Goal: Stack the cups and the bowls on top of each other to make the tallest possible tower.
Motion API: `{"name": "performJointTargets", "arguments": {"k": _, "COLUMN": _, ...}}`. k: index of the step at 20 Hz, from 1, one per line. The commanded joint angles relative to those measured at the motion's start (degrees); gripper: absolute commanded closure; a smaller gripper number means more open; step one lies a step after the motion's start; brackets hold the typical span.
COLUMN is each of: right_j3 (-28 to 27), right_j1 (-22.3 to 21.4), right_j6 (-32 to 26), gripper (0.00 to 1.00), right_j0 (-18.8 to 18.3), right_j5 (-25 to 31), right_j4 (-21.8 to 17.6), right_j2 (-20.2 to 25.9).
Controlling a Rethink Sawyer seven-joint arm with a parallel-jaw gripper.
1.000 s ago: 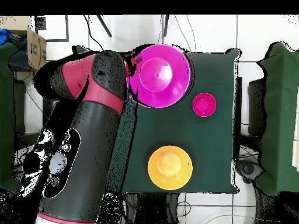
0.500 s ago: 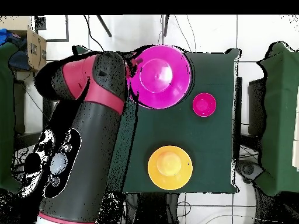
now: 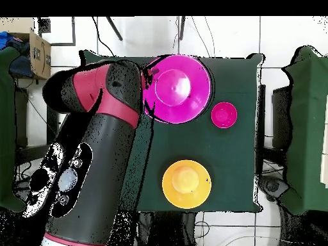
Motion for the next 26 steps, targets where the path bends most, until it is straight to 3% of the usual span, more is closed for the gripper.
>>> {"name": "performJointTargets", "arguments": {"k": 1, "right_j3": 5.56, "right_j1": 1.67, "right_j6": -6.38, "gripper": 1.0, "right_j0": 0.21, "right_j5": 2.75, "right_j4": -4.74, "right_j2": 6.74}}
{"name": "performJointTargets", "arguments": {"k": 26, "right_j3": 3.77, "right_j1": 3.93, "right_j6": -2.89, "gripper": 1.0, "right_j0": 0.92, "right_j5": 0.87, "right_j4": -4.65, "right_j2": 5.86}}
